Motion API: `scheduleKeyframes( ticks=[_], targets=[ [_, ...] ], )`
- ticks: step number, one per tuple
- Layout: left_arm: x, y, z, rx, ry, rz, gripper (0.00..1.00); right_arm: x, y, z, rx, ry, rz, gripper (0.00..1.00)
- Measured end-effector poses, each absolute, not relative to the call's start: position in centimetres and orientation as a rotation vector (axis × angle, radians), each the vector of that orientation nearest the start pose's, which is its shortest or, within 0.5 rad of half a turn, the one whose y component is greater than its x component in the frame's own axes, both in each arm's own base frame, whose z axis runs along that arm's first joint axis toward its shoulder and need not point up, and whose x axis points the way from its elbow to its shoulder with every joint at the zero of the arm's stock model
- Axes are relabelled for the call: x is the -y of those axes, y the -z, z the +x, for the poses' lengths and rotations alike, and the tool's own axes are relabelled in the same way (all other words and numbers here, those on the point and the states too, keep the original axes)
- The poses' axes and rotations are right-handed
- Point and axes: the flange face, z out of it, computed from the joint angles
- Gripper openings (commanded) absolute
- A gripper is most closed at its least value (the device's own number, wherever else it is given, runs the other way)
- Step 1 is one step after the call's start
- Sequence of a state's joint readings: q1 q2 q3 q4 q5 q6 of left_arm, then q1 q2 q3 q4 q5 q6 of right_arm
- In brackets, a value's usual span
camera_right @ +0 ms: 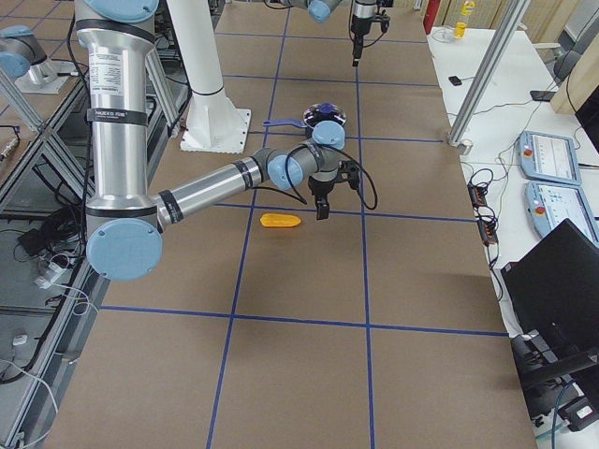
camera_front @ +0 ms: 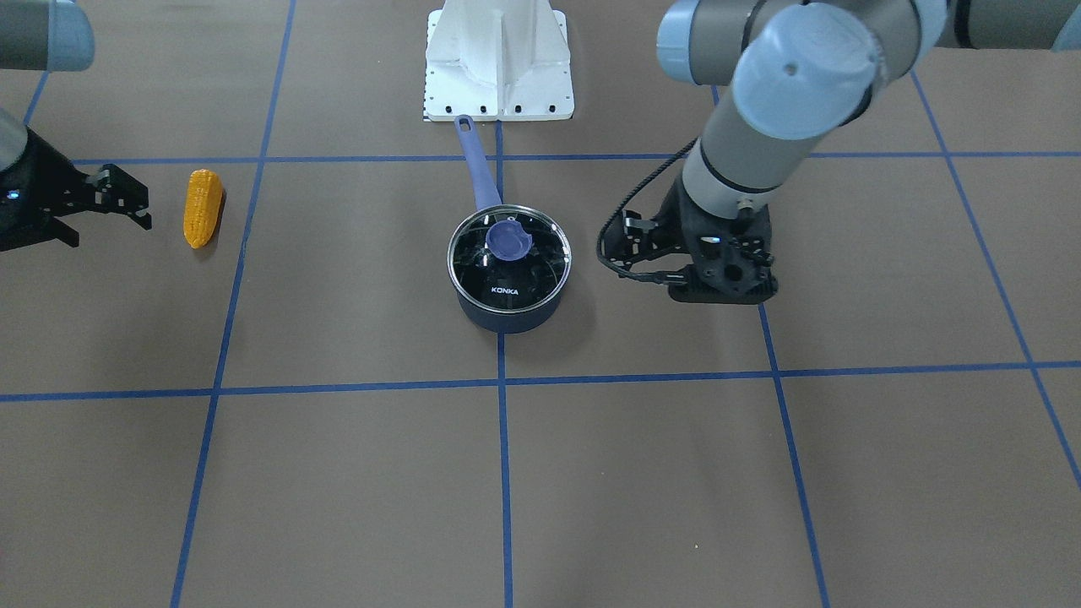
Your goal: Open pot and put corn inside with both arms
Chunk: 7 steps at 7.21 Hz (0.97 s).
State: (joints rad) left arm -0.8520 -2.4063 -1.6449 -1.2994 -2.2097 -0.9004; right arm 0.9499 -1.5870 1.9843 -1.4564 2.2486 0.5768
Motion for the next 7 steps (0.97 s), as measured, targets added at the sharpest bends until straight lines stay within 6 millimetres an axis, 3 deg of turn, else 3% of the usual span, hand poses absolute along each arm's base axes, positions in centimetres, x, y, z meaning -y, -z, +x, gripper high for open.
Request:
scheduleKeyframes(
  ticks=[1, 3, 7],
  targets=[
    [55.5, -12.1, 43.0, -0.86, -0.036, -0.029, 0.99, 41.9, -45.1, -24.3, 0.808, 0.217, 0.016, 1.0],
    [53.9, -10.0, 46.8, -0.853, -0.071, -0.029, 0.99, 40.2, -45.4, -26.4, 0.792, 0.238, -0.011, 1.0],
    [50.3, -9.6, 52.2, -0.868, -0.154, -0.028, 0.98, 36.3, -48.0, -29.2, 0.735, 0.314, -0.068, 1.0]
  ],
)
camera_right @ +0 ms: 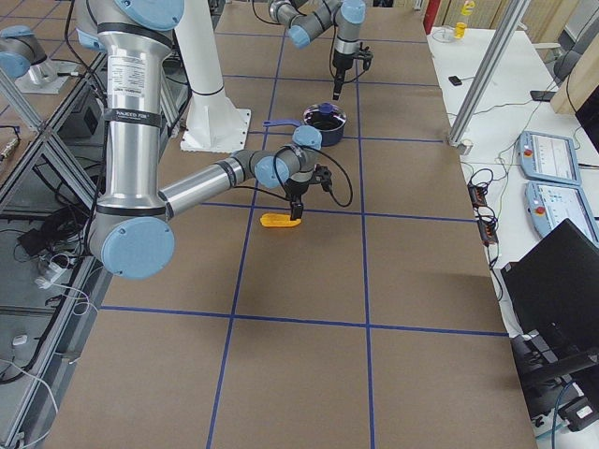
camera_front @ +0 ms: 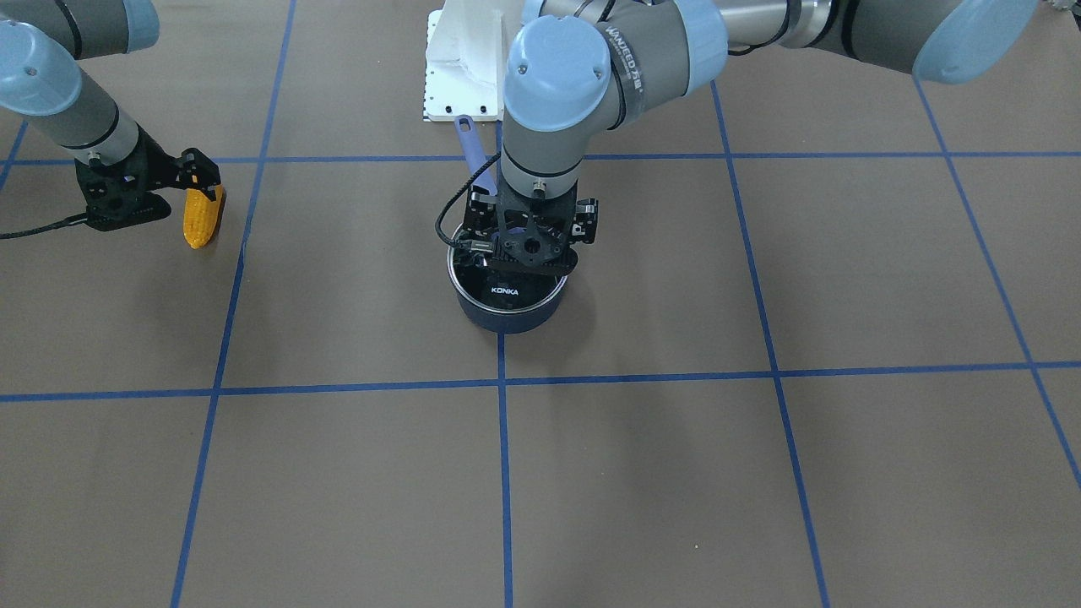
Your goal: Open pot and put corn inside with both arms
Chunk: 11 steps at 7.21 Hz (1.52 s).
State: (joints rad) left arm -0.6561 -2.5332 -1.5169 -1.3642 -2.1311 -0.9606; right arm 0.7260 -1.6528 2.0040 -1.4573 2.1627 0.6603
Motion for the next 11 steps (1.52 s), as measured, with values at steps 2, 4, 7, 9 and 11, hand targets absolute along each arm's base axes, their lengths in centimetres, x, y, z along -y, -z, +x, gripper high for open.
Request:
scheduleKeyframes(
  ticks=[2, 4, 7, 9, 11],
  targets=[
    [49.7, -10.3, 53.7, -0.868, -0.168, -0.038, 0.97, 35.5, -48.3, -30.0, 0.724, 0.334, -0.075, 1.0],
    [49.7, -11.2, 54.9, -0.878, -0.163, -0.042, 0.9, 35.1, -48.5, -30.3, 0.721, 0.345, -0.083, 1.0],
    [49.5, -11.8, 55.9, -0.882, -0.158, -0.05, 0.78, 34.4, -48.7, -30.8, 0.719, 0.361, -0.093, 1.0],
    [49.4, -11.8, 56.1, -0.88, -0.158, -0.055, 0.66, 33.6, -49.1, -31.3, 0.711, 0.378, -0.107, 1.0],
    [49.2, -11.6, 56.0, -0.885, -0.162, -0.06, 0.64, 32.9, -49.7, -31.6, 0.7, 0.392, -0.12, 0.95]
  ],
)
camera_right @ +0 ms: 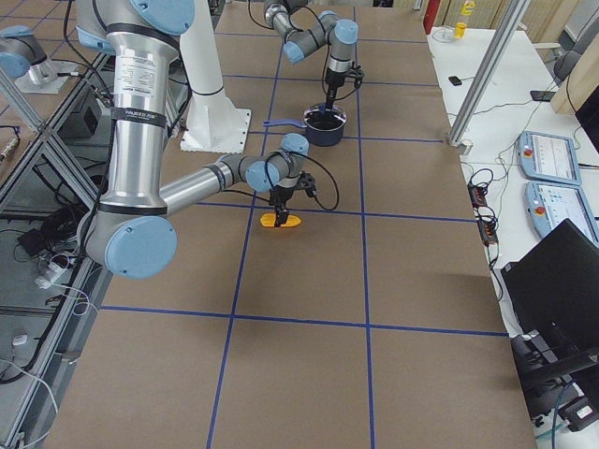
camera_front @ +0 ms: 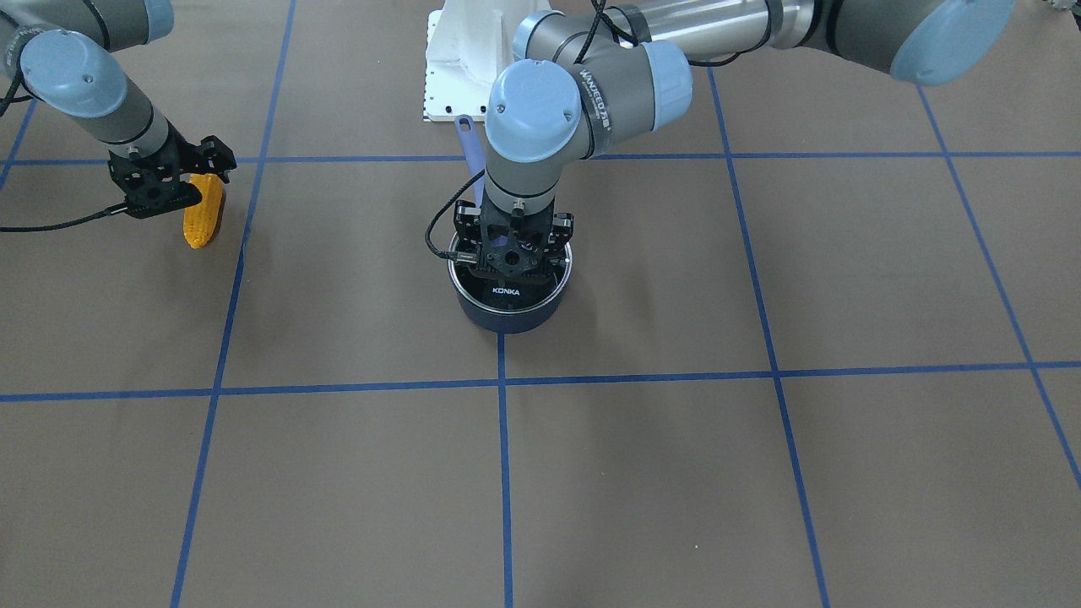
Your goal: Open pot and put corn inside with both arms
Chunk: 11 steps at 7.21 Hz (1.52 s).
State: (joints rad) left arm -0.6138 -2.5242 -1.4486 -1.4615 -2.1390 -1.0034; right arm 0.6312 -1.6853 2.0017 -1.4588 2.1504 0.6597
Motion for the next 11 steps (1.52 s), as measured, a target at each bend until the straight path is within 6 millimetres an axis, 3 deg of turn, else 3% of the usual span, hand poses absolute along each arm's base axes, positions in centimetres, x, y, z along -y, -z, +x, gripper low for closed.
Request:
scheduleKeyframes(
  ticks=[3, 4, 5, 6, 7, 9, 11],
  targets=[
    [50.2, -10.4, 54.0, -0.916, -0.158, -0.058, 0.63, 32.1, -50.6, -32.6, 0.682, 0.412, -0.135, 0.94],
    [51.2, -9.9, 52.4, -0.937, -0.151, -0.062, 0.63, 31.9, -51.2, -33.1, 0.67, 0.421, -0.139, 0.74],
    [52.2, -9.4, 50.6, -0.95, -0.146, -0.06, 0.63, 31.7, -51.5, -33.5, 0.66, 0.428, -0.141, 0.48],
    [53.3, -9.1, 48.2, -0.953, -0.152, -0.056, 0.63, 31.6, -51.6, -33.6, 0.658, 0.434, -0.139, 0.3],
    [54.3, -9.3, 45.6, -0.945, -0.169, -0.048, 0.63, 31.6, -51.4, -33.7, 0.661, 0.439, -0.134, 0.24],
    [56.1, -12.7, 39.7, -0.911, -0.212, -0.007, 0.63, 31.9, -50.7, -33.6, 0.672, 0.44, -0.127, 0.2],
    [56.9, -16.9, 35.5, -0.888, -0.251, 0.028, 0.63, 33.2, -48.8, -32.5, 0.712, 0.412, -0.118, 0.18]
  ],
)
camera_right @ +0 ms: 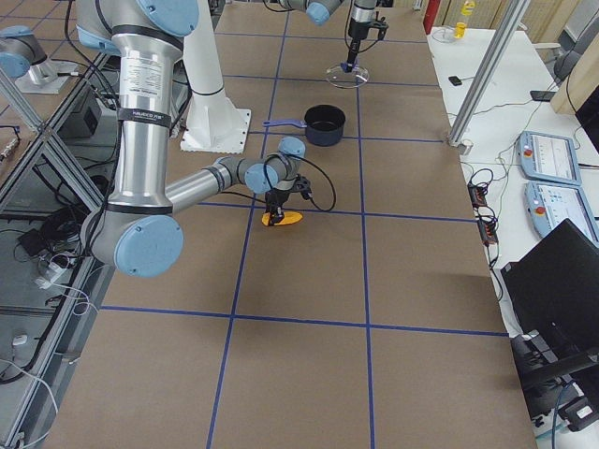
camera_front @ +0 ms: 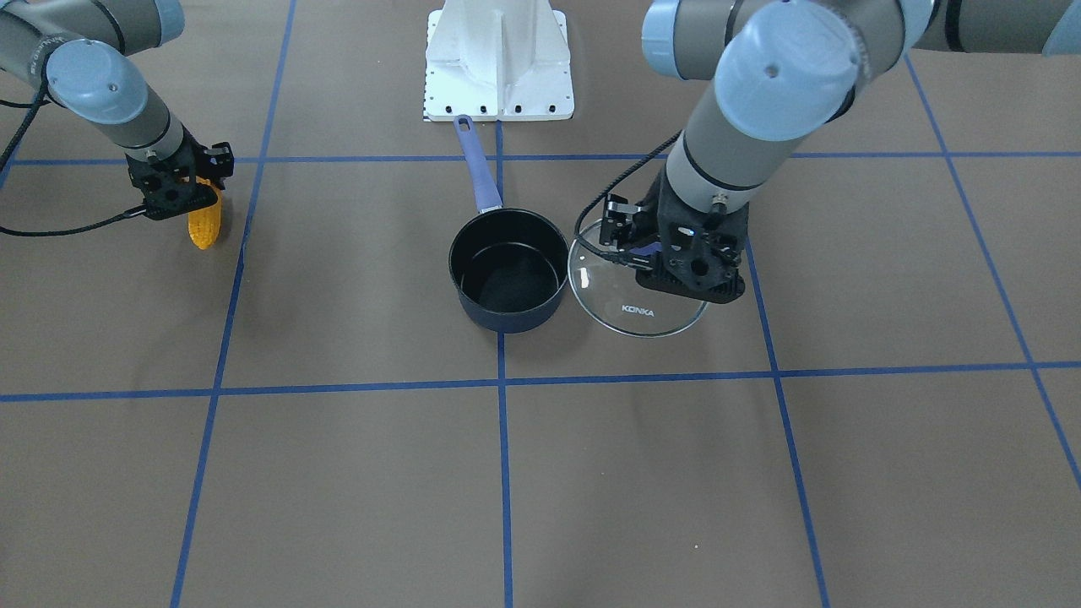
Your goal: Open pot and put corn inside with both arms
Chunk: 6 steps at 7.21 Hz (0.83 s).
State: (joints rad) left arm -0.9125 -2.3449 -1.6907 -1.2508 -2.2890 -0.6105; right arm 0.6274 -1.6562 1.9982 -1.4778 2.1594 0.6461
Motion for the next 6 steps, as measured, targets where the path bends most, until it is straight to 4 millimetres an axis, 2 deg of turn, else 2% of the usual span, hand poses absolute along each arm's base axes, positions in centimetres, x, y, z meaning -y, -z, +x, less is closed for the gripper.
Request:
scheduleKeyframes(
  ticks=[1, 2, 4, 5, 6],
  targets=[
    [57.0, -19.3, 33.8, -0.88, -0.276, 0.037, 0.63, 34.5, -46.7, -32.1, 0.749, 0.393, -0.113, 0.18],
    [57.2, -21.5, 32.4, -0.87, -0.304, 0.045, 0.63, 36.5, -43.5, -32.2, 0.786, 0.37, -0.106, 0.17],
    [57.5, -25.3, 30.5, -0.848, -0.365, 0.056, 0.63, 40.9, -33.7, -34.3, 0.811, 0.329, -0.107, 0.17],
    [57.5, -27.0, 29.8, -0.839, -0.39, 0.057, 0.63, 41.9, -29.4, -35.3, 0.81, 0.317, -0.115, 0.17],
    [57.6, -28.7, 29.3, -0.83, -0.414, 0.058, 0.63, 42.4, -26.2, -36.0, 0.818, 0.3, -0.116, 0.17]
  ],
)
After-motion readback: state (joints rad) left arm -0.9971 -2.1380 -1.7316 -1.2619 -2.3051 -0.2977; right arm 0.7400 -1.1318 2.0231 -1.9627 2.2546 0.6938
